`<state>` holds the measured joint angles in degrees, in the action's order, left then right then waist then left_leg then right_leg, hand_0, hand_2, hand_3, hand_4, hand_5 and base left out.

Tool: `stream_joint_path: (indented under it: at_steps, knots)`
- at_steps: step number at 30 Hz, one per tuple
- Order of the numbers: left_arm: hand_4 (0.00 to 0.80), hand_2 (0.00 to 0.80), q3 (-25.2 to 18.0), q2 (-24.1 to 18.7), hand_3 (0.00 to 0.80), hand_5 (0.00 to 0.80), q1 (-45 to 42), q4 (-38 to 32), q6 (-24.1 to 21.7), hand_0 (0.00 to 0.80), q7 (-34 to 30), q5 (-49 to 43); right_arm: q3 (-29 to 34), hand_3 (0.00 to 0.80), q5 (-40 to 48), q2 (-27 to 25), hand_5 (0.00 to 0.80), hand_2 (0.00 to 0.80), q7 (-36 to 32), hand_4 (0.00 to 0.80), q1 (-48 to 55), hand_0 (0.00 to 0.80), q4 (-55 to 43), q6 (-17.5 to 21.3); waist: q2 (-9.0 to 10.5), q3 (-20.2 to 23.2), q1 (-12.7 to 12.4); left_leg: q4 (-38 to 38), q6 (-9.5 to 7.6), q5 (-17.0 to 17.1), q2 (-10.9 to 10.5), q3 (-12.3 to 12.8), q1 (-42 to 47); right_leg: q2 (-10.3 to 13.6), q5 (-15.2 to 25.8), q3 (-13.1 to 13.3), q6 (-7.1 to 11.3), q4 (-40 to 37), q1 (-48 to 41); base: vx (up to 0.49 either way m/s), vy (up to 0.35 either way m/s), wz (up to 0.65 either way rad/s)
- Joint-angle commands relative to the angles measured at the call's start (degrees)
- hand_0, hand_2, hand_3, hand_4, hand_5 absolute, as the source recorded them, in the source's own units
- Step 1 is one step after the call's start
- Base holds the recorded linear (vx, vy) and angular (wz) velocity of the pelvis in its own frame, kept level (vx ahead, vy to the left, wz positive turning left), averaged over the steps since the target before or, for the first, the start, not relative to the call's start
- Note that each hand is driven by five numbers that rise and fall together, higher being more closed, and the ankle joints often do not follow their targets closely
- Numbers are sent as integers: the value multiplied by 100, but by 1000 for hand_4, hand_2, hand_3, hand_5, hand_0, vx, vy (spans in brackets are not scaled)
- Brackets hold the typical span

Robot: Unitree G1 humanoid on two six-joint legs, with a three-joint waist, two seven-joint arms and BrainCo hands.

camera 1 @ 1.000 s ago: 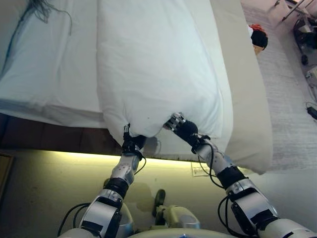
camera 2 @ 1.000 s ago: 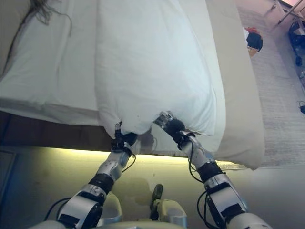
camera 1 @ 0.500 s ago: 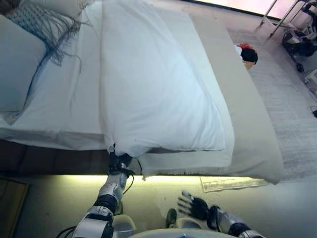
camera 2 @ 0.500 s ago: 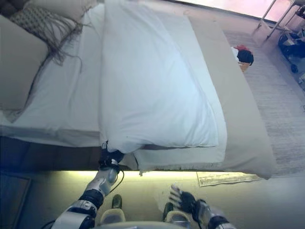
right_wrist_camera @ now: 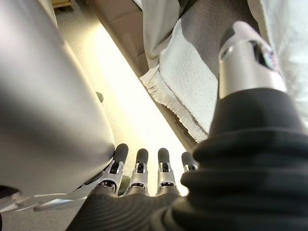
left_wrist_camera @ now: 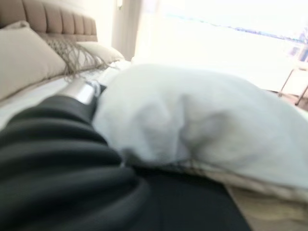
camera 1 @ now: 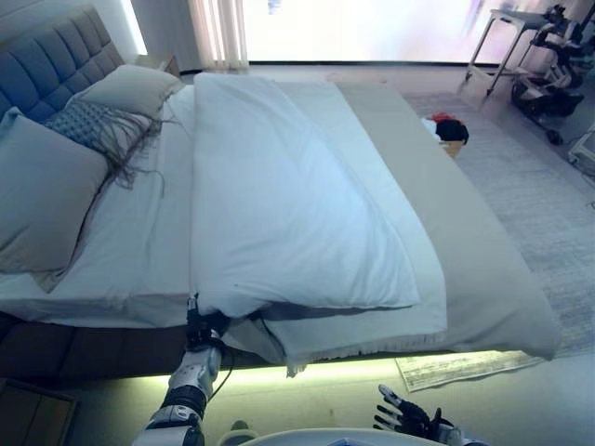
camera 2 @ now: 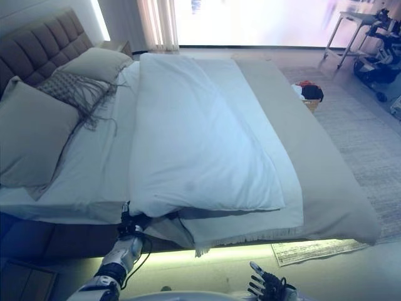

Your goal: Make the bed neatly

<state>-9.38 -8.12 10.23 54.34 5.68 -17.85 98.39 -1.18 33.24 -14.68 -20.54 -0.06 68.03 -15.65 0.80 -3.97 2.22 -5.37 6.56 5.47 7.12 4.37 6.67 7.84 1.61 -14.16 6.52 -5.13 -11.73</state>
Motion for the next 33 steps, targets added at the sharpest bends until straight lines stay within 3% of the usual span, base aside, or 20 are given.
stream_joint_path:
  at_steps: [1, 10, 20, 22, 25, 28, 30, 33]
  knots:
    - [800, 800, -828, -723, 800, 800, 176, 125, -112, 800, -376, -308, 162, 0, -8, -66, 0, 0, -8, 0, -232, 0, 423, 26, -67, 61, -470, 37, -77, -292, -191, -190, 183, 287, 60, -119, 144, 359, 42, 14, 9, 3]
    - [800, 800, -1775, -1490, 800, 800, -353, 442, 93, 800, -311, -626, 335, 0, 97, -181, 0, 0, 18, 0, -211, 0, 538, 89, -286, 103, -736, 37, -104, -275, -292, -416, 123, 350, -39, -321, 126, 412, 21, -8, 59, 2]
    - [800, 800, -2443, -1913, 800, 800, -888, 843, 330, 800, -152, -974, 423, 0, 173, -285, 0, 0, -5, 0, -209, 0, 655, 189, -280, 54, -1040, 37, -152, -257, -392, -591, 34, 399, -42, -497, 151, 371, 8, -56, 32, 0]
    - [800, 800, -2450, -1967, 800, 800, -860, 776, 272, 800, 53, -1010, 394, 0, 241, -266, 0, 0, -39, 0, -243, 0, 633, 282, -254, 57, -1054, 37, -169, -244, -417, -750, -13, 288, -99, -336, 102, 345, 23, -112, -88, 5]
    - [800, 800, -2046, -1994, 800, 800, -558, 784, 257, 800, 223, -1054, 262, 0, 680, -344, 0, 0, -19, 0, -202, 0, 575, 509, -249, 56, -836, 37, -167, -80, -498, -1242, -235, -136, -276, 361, -148, 446, 237, -118, -45, 22]
    - [800, 800, -1665, -1837, 800, 800, -281, 438, -95, 800, 526, -635, -4, 0, 833, -428, 0, 0, 146, 0, -401, 0, 424, 499, -304, -124, -906, 37, 2, 190, -458, -1197, -585, -130, -361, 51, -220, 519, 279, -277, 49, 51]
    - [800, 800, -1537, -1713, 800, 800, -82, 332, -216, 800, 662, -653, 107, 0, 879, -577, 0, 0, 212, 0, -448, 0, 478, 498, -326, -260, -896, 37, 173, 385, -297, -705, -882, -117, -348, -150, -202, 510, 248, -299, 83, 52]
    - [800, 800, -1492, -1585, 800, 800, 77, 277, -419, 800, 898, -583, 319, 0, 1061, -848, 0, 0, 417, 0, -565, 0, 523, 436, -219, -401, -777, 455, 201, 245, -42, -364, -767, 87, -292, -263, -223, 660, 362, -329, 214, 85]
